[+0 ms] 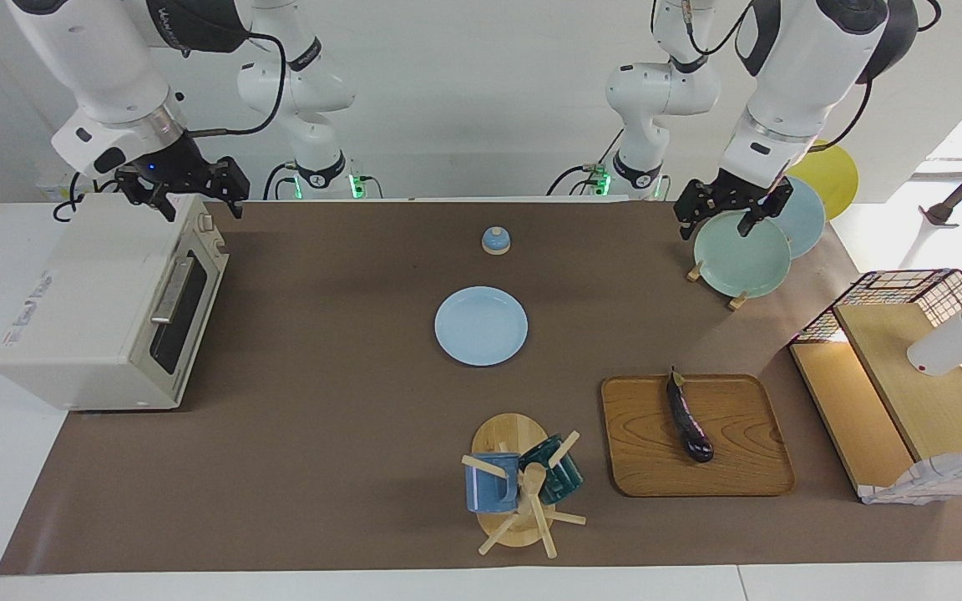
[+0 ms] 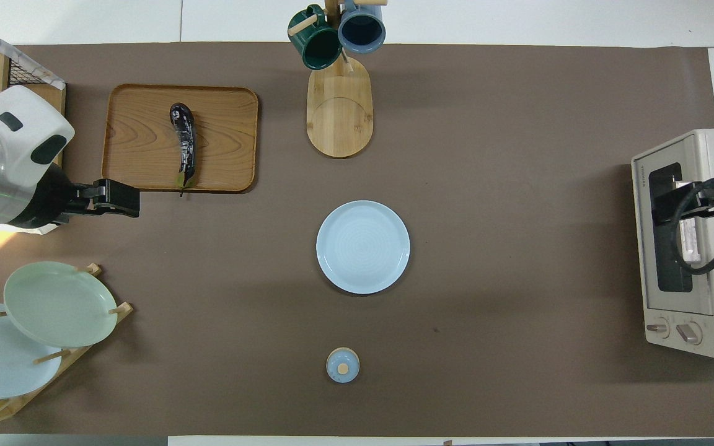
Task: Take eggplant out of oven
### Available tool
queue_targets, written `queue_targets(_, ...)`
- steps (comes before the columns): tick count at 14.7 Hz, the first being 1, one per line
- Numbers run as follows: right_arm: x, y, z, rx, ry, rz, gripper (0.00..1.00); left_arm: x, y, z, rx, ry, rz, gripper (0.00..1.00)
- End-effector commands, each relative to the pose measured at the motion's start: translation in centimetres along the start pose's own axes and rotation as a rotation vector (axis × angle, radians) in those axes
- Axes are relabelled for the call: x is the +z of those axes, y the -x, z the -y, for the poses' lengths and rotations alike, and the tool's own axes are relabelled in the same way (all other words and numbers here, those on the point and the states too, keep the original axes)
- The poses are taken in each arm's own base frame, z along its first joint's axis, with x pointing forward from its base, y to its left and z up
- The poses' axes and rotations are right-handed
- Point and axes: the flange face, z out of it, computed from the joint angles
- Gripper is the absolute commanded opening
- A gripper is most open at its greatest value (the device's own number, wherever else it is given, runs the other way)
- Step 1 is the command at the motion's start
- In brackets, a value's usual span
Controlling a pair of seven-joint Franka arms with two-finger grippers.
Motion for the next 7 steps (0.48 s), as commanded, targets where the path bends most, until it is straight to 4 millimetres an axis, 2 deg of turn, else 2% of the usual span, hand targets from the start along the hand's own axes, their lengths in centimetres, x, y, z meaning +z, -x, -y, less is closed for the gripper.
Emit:
queue_targets(1, -0.12, 0.31, 0.01, -0.02, -0.019, -0.023, 1.0, -0.13, 0.67, 0.27, 0.01, 0.025, 0.019, 1.0)
queue_targets(7, -0.2, 0.25, -0.02, -0.02, -0.017, -0.026, 1.0, -0.12, 0.91, 0.38, 0.002, 0.021, 0.041, 1.0)
